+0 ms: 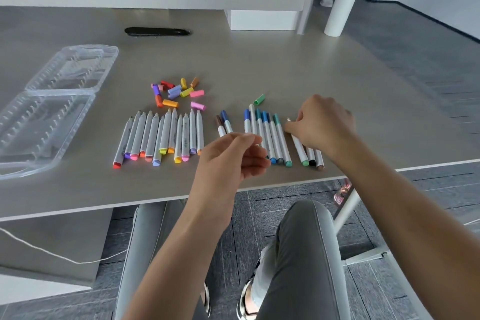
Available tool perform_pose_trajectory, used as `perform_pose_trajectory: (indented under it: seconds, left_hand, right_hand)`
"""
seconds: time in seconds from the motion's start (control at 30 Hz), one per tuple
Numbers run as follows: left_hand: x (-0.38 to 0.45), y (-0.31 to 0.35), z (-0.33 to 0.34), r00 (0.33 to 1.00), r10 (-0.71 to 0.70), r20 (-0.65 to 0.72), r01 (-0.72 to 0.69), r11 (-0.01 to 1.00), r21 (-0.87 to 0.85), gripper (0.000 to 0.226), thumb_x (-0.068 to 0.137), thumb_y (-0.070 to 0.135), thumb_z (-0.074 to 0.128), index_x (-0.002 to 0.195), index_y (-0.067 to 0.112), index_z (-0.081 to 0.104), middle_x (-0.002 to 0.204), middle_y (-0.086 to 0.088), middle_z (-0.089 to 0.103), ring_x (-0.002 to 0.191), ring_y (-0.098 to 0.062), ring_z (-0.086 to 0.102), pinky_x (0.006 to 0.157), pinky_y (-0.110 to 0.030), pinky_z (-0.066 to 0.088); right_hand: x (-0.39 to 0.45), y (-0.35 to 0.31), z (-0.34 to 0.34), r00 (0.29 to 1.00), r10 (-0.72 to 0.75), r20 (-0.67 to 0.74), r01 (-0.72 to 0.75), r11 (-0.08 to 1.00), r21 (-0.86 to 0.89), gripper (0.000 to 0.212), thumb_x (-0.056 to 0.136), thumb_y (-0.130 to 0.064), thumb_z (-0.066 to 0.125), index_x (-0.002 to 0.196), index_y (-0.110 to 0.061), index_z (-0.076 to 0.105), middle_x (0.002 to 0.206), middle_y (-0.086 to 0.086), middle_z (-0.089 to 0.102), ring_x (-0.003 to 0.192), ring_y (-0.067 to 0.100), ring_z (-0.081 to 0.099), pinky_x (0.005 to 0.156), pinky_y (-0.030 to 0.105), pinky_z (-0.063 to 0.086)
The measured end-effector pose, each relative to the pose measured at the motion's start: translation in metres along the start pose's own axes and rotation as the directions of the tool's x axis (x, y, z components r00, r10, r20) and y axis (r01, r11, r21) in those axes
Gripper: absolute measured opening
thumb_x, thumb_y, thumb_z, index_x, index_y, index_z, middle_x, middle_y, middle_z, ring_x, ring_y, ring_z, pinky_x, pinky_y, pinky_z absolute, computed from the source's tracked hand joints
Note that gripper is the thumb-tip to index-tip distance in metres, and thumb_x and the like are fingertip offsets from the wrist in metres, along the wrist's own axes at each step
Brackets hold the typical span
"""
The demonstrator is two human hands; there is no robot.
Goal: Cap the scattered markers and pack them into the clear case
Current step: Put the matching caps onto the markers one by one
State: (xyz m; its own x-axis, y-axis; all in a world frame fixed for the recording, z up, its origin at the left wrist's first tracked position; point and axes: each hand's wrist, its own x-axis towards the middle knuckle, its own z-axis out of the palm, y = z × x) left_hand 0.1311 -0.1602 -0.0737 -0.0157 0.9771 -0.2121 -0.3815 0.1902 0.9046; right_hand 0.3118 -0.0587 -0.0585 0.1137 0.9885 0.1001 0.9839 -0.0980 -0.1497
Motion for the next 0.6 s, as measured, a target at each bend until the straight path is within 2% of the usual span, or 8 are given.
perform_pose_trajectory:
  seconds: [0.07, 0.17, 0.27, 0.33, 0.43, 0.53, 0.6]
  left_hand:
    - [0.003, -0.001, 0.002, 0.997, 0.073, -0.01, -0.072, 0.992, 0.105, 0.014, 0.098, 0.012, 0.062, 0.095, 0.002, 0.071, 0.084, -0.016, 0.072, 0.073, -0.026, 0.068, 0.074, -0.039, 0.056]
    - [0.01, 0.001, 0.006, 0.984, 0.174, -0.025, -0.161, 0.951, 0.263, 0.008, 0.095, 0.014, 0.068, 0.097, 0.008, 0.072, 0.08, -0.011, 0.073, 0.069, -0.021, 0.07, 0.069, -0.031, 0.058]
    - [0.022, 0.006, 0.013, 0.99, 0.142, -0.026, -0.127, 0.942, 0.312, 0.017, 0.092, 0.02, 0.073, 0.106, 0.01, 0.071, 0.08, -0.005, 0.075, 0.076, -0.023, 0.075, 0.077, -0.036, 0.063]
    - [0.032, 0.009, 0.02, 0.998, 0.063, -0.026, -0.055, 0.969, 0.242, 0.03, 0.092, 0.017, 0.074, 0.118, 0.003, 0.067, 0.09, -0.011, 0.076, 0.084, -0.028, 0.076, 0.081, -0.039, 0.063]
    - [0.04, 0.014, 0.029, 0.999, -0.051, 0.001, 0.051, 0.999, -0.007, 0.039, 0.093, -0.002, 0.067, 0.129, -0.008, 0.055, 0.109, -0.028, 0.069, 0.082, -0.034, 0.076, 0.075, -0.037, 0.064]
    - [0.044, 0.019, 0.028, 0.995, -0.09, 0.045, 0.096, 0.982, -0.163, 0.026, 0.094, -0.013, 0.056, 0.12, -0.013, 0.055, 0.097, -0.031, 0.069, 0.08, -0.037, 0.075, 0.068, -0.036, 0.063]
    - [0.046, 0.021, 0.023, 0.994, -0.105, 0.044, 0.111, 0.972, -0.208, 0.015, 0.095, -0.015, 0.051, 0.108, -0.009, 0.057, 0.088, -0.027, 0.069, 0.08, -0.037, 0.075, 0.069, -0.038, 0.064]
  right_hand:
    - [0.003, -0.001, -0.002, 1.0, 0.013, 0.027, -0.015, 0.996, 0.091, 0.039, 0.086, -0.043, 0.07, 0.063, -0.013, 0.057, 0.056, 0.002, 0.051, 0.054, 0.025, 0.051, 0.057, 0.028, 0.038]
    - [0.008, -0.002, -0.011, 0.999, 0.024, 0.024, -0.032, 0.911, 0.411, 0.044, 0.082, -0.037, 0.073, 0.054, -0.013, 0.05, 0.051, 0.002, 0.04, 0.05, 0.022, 0.037, 0.058, 0.033, 0.036]
    - [0.008, -0.012, -0.02, 0.999, -0.012, 0.041, -0.015, 0.801, 0.599, 0.046, 0.083, -0.033, 0.075, 0.067, 0.008, 0.061, 0.059, 0.009, 0.042, 0.055, 0.019, 0.037, 0.059, 0.032, 0.033]
    - [0.008, -0.022, -0.021, 0.998, -0.038, 0.058, -0.01, 0.754, 0.657, 0.047, 0.082, -0.034, 0.075, 0.076, 0.012, 0.065, 0.063, 0.01, 0.044, 0.058, 0.019, 0.037, 0.059, 0.034, 0.033]
    - [0.013, -0.032, -0.018, 0.992, -0.062, 0.107, -0.037, 0.676, 0.736, 0.048, 0.078, -0.036, 0.074, 0.079, 0.011, 0.067, 0.063, 0.008, 0.045, 0.055, 0.018, 0.036, 0.054, 0.031, 0.031]
    - [0.023, -0.034, -0.015, 0.985, -0.078, 0.153, -0.057, 0.691, 0.721, 0.037, 0.088, -0.037, 0.074, 0.081, 0.0, 0.076, 0.056, -0.004, 0.056, 0.043, 0.007, 0.045, 0.044, 0.019, 0.035]
    - [0.034, -0.036, -0.012, 0.99, -0.073, 0.124, -0.032, 0.725, 0.688, 0.028, 0.093, -0.037, 0.072, 0.085, -0.01, 0.078, 0.063, -0.007, 0.064, 0.053, 0.006, 0.056, 0.049, 0.019, 0.043]
